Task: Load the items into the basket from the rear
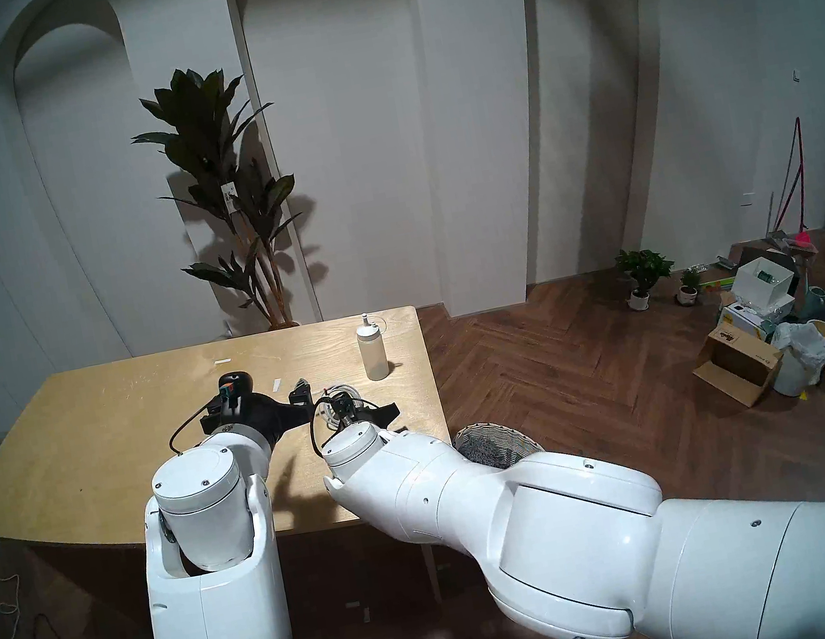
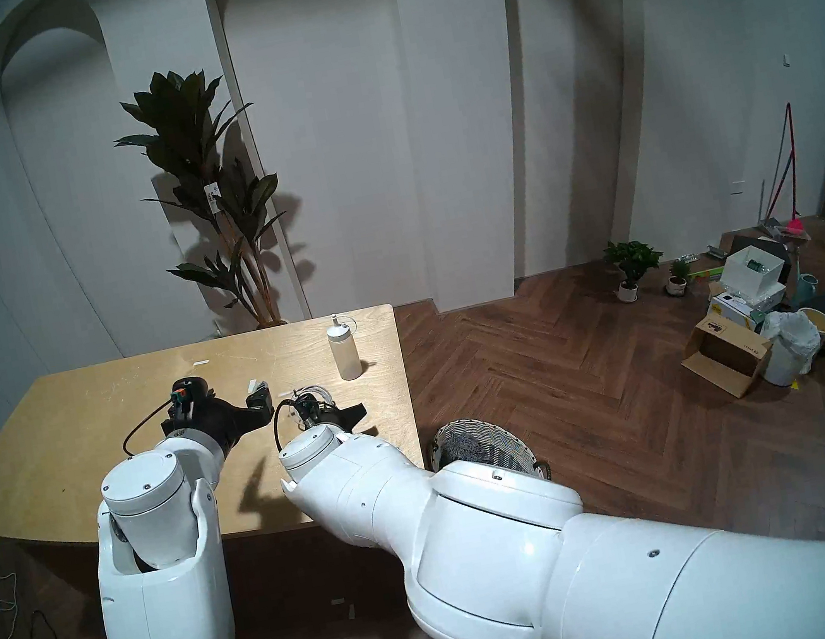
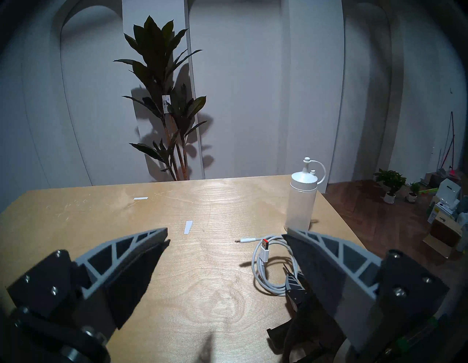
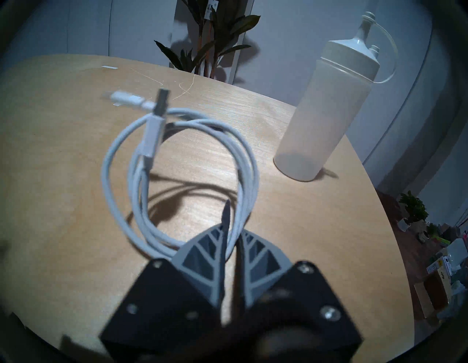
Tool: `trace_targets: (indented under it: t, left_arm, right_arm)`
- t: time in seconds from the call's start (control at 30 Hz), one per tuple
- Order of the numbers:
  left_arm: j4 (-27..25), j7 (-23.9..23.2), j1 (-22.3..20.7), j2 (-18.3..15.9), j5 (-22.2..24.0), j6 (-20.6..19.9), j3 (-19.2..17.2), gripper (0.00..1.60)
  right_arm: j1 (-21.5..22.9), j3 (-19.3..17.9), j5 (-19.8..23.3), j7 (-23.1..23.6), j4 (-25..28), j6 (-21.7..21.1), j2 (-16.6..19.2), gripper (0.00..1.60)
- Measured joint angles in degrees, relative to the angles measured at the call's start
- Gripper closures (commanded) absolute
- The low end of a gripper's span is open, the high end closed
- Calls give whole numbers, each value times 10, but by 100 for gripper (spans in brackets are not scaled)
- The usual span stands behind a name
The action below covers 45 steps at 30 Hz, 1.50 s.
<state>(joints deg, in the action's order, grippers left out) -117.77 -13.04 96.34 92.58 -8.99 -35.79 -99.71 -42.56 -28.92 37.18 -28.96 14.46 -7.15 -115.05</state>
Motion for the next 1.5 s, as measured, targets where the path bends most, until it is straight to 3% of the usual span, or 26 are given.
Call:
trace_targets:
  t: [0.53,1.0,1.5]
  left_arm:
    - [-1,6,1,1,0,0,1,0]
    - [-23,40,-2,-3,-22,15,-17,0]
    - [-43,92,-5,-1,-44,54,-1,0]
  right_arm:
    - [7,-1,10,11,-5,0,0,160]
    - [37,-44,50,25,-16,-23,2,160]
    - [58,-95,102,11,2,-31,3,160]
